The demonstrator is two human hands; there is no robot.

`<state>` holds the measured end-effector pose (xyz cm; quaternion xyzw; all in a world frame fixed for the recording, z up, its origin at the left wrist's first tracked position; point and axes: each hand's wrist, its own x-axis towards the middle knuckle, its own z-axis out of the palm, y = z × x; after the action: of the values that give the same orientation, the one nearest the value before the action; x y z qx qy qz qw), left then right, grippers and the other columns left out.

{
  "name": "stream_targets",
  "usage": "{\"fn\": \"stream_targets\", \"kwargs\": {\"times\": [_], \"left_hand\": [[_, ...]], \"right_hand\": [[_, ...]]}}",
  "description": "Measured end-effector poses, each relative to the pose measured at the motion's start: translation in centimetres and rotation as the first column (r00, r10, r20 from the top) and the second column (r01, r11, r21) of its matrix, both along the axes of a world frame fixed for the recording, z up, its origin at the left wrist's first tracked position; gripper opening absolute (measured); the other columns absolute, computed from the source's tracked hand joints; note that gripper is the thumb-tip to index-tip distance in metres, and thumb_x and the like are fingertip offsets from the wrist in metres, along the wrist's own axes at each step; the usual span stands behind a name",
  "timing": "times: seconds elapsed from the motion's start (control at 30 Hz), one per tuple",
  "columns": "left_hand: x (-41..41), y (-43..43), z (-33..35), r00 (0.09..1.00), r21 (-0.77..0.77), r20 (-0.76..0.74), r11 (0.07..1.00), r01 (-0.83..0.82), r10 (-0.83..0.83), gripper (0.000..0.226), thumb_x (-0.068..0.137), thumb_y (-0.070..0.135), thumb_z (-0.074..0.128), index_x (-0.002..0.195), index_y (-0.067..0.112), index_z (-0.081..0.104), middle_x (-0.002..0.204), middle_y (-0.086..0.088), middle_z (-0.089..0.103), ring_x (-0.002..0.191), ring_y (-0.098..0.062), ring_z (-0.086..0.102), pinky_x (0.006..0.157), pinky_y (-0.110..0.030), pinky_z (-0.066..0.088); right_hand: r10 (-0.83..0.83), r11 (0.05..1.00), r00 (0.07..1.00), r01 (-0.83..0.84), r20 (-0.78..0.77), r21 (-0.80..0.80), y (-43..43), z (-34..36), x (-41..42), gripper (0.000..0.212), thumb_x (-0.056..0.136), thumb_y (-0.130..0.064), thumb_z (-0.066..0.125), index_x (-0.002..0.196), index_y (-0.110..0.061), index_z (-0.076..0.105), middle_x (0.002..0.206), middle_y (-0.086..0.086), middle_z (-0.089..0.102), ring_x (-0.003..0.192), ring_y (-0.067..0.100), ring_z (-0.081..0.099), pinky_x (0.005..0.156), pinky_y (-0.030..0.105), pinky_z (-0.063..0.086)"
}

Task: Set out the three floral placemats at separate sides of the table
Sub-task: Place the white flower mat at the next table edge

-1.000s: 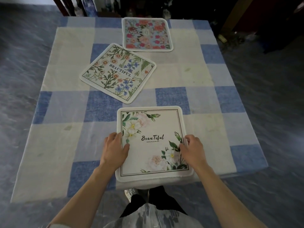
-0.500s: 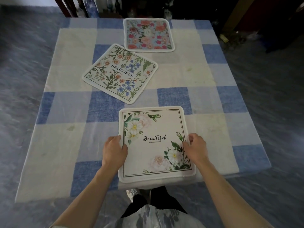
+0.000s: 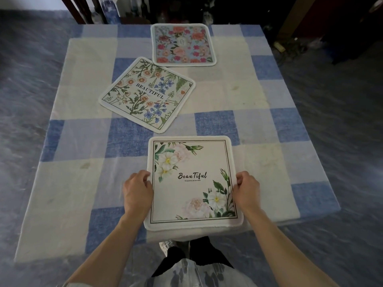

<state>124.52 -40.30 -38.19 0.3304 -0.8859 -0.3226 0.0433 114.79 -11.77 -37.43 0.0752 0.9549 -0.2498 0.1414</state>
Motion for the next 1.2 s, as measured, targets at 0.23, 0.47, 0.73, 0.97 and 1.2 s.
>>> {"fn": "stream_targets", "kwargs": {"times": [0.23, 0.47, 0.73, 0.97, 1.2], "left_hand": [[-0.1, -0.2, -0.1, 1.000, -0.006, 0.011, 1.000, -0.006, 0.006, 0.020, 0.086, 0.003, 0.062, 0.102, 0.013, 0.069, 0.087, 0.000, 0.062, 0.077, -0.017, 0.057, 0.070, -0.030, 0.047], [0.3, 0.1, -0.3, 1.000, -0.006, 0.016, 1.000, -0.019, 0.019, 0.020, 0.085, 0.001, 0.059, 0.101, 0.010, 0.067, 0.087, -0.002, 0.059, 0.077, -0.020, 0.053, 0.070, -0.032, 0.041], [-0.1, -0.3, -0.4, 0.998, 0.012, 0.060, 1.000, 0.026, -0.027, 0.020, 0.086, 0.002, 0.059, 0.103, 0.008, 0.066, 0.090, -0.006, 0.060, 0.079, -0.023, 0.056, 0.073, -0.036, 0.047], [0.0, -0.4, -0.5, 0.990, -0.007, 0.127, 0.998, 0.058, -0.057, 0.020, 0.084, 0.007, 0.063, 0.104, 0.009, 0.066, 0.090, -0.004, 0.061, 0.077, -0.020, 0.057, 0.071, -0.035, 0.051], [0.1, -0.5, -0.5, 0.983, -0.047, 0.173, 0.996, 0.072, -0.063, 0.021, 0.088, 0.025, 0.059, 0.105, 0.014, 0.062, 0.095, -0.003, 0.059, 0.079, -0.021, 0.057, 0.072, -0.039, 0.053]], "right_hand": [[-0.040, 0.998, 0.998, 0.037, -0.043, -0.053, -0.1, -0.1, 0.2, 0.023, 0.088, 0.008, 0.058, 0.102, -0.010, 0.063, 0.094, 0.005, 0.064, 0.081, 0.016, 0.056, 0.060, 0.011, 0.035], [-0.060, 0.997, 0.998, 0.058, -0.027, -0.053, 0.0, -0.2, -0.6, 0.028, 0.085, 0.010, 0.057, 0.103, -0.011, 0.064, 0.096, 0.005, 0.066, 0.084, 0.017, 0.059, 0.072, 0.025, 0.047], [-0.061, 0.994, 0.998, 0.057, -0.036, -0.093, 0.2, -0.3, 0.0, 0.024, 0.087, 0.003, 0.062, 0.108, -0.009, 0.065, 0.101, 0.006, 0.063, 0.087, 0.017, 0.059, 0.077, 0.026, 0.050], [-0.040, 0.992, 0.999, 0.038, -0.014, -0.122, 0.4, -0.3, 0.0, 0.030, 0.085, 0.000, 0.066, 0.113, -0.009, 0.065, 0.104, 0.006, 0.062, 0.089, 0.017, 0.060, 0.079, 0.025, 0.051], [-0.014, 0.986, 0.993, -0.006, -0.118, -0.165, 0.4, 0.2, 0.4, 0.029, 0.088, -0.014, 0.066, 0.117, -0.014, 0.062, 0.101, -0.001, 0.058, 0.087, 0.013, 0.057, 0.076, 0.025, 0.048]]}}
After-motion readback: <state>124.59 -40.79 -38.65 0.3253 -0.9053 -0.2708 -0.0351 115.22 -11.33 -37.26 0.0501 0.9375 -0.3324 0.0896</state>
